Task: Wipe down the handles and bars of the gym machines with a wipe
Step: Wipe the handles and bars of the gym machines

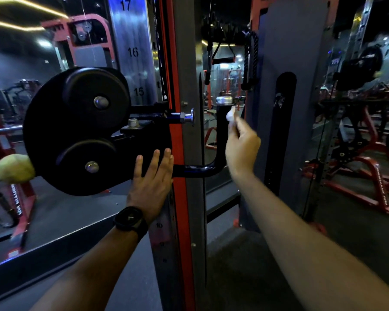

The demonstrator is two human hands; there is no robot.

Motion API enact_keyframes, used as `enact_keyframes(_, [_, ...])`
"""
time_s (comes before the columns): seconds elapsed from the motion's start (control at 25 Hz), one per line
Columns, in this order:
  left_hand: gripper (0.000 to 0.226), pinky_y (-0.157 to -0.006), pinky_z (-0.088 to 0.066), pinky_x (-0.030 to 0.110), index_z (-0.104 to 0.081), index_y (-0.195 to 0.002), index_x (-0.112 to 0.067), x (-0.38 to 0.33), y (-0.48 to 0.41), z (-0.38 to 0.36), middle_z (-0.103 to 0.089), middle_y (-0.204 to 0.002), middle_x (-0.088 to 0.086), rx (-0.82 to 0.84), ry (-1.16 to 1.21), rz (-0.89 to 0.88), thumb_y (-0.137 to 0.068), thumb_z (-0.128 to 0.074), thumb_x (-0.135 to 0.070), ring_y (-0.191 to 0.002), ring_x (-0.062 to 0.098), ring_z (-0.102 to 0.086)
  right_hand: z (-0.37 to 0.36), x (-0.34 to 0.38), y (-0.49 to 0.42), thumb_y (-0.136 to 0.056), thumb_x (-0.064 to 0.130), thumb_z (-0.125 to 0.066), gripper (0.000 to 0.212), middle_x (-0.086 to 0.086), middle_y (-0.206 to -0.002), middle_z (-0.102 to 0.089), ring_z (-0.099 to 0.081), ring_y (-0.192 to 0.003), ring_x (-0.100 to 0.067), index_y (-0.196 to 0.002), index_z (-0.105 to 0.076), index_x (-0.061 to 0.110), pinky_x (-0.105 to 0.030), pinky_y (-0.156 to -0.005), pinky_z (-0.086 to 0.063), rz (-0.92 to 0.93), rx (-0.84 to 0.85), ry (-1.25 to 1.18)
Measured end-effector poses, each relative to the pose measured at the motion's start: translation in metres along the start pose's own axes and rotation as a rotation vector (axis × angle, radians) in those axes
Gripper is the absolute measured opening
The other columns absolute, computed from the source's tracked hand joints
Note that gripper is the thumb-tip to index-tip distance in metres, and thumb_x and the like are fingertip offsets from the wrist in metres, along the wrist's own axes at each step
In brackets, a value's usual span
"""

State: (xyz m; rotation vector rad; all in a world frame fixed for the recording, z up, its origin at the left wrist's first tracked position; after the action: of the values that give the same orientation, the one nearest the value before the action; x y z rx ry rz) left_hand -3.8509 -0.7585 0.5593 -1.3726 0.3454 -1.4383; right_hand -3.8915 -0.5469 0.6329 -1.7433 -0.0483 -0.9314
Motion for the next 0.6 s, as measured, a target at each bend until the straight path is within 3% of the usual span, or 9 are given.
enact_keyframes(0.04, [0.073,-0.116,0.004,0.057,-0.033,-0.146,-0.004,0.001,0.000,0.000,-0.035,-0.154,0.013,-0.009,-0.009,0.003,-0.088,-0.065,-0.035,-0.140,0.032,-0.035,0.003,0.005,0.015,-0.096,0.007,-0.055,0.027,-0.003,-0.111,-0.069,-0.063,-0.104,-0.009,-0.121,-0.065,0.002,-0.006,-0.093,-0.042,0.138,0.003,0.093])
enact_keyframes(0.12, [0.071,-0.116,0.004,0.056,-0.034,-0.146,-0.004,0.003,0.001,0.000,-0.035,-0.154,0.014,-0.007,-0.013,-0.004,-0.088,-0.064,-0.033,-0.139,0.032,-0.036,0.004,0.014,0.047,-0.094,0.002,-0.053,0.029,-0.016,-0.123,-0.064,-0.060,-0.117,-0.022,-0.120,-0.064,-0.004,-0.017,-0.108,-0.037,0.489,0.081,0.292])
enact_keyframes(0.2, [0.071,-0.117,0.004,0.056,-0.034,-0.146,-0.003,0.003,0.004,-0.002,-0.033,-0.155,0.014,0.001,-0.018,-0.030,-0.089,-0.064,-0.033,-0.140,0.033,-0.035,-0.004,0.022,0.055,-0.091,0.000,-0.051,0.032,-0.019,-0.125,-0.063,-0.058,-0.121,-0.028,-0.120,-0.064,-0.004,-0.029,-0.110,-0.036,0.808,0.155,0.539])
enact_keyframes(0.28, [0.073,-0.117,0.005,0.056,-0.030,-0.147,-0.002,0.005,0.007,-0.004,-0.030,-0.156,0.016,0.026,-0.030,-0.044,-0.090,-0.063,-0.033,-0.141,0.034,-0.032,-0.019,0.036,0.034,-0.093,0.000,-0.050,0.032,-0.016,-0.121,-0.066,-0.059,-0.120,-0.027,-0.121,-0.064,-0.002,-0.030,-0.109,-0.035,0.987,0.152,0.820])
enact_keyframes(0.44, [0.077,-0.116,0.007,0.058,-0.022,-0.149,-0.001,0.005,0.011,-0.009,-0.023,-0.158,0.018,0.071,-0.032,-0.065,-0.091,-0.061,-0.032,-0.144,0.035,-0.025,-0.048,0.035,0.015,-0.094,0.001,-0.036,0.036,-0.024,-0.115,-0.065,-0.057,-0.119,-0.035,-0.115,-0.064,-0.009,-0.040,-0.104,-0.045,1.152,0.318,1.265])
enact_keyframes(0.52, [0.076,-0.116,0.007,0.058,-0.022,-0.150,0.000,0.005,0.011,-0.010,-0.021,-0.159,0.019,0.080,-0.053,-0.079,-0.092,-0.060,-0.032,-0.144,0.036,-0.022,-0.053,0.040,0.017,-0.093,0.006,-0.038,0.037,-0.026,-0.114,-0.065,-0.058,-0.115,-0.038,-0.111,-0.066,-0.007,-0.042,-0.101,-0.046,1.157,0.397,1.468])
enact_keyframes(0.6, [0.074,-0.116,0.007,0.058,-0.021,-0.150,0.000,0.006,0.012,-0.010,-0.020,-0.159,0.020,0.074,-0.074,-0.090,-0.093,-0.057,-0.031,-0.145,0.036,-0.020,-0.060,0.044,0.032,-0.094,0.013,-0.042,0.035,-0.024,-0.112,-0.063,-0.057,-0.111,-0.038,-0.113,-0.065,-0.005,-0.043,-0.102,-0.043,1.119,0.578,1.606])
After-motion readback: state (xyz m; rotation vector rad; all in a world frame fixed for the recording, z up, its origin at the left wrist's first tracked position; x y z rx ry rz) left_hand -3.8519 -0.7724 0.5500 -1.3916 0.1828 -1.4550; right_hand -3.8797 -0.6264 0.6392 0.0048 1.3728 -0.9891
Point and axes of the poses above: each hand's wrist, its own y-axis away from the middle knuckle, its own z-axis out of the back of the hand, x = y × z, the point moved 7 cm from there along -y, towards the middle knuckle
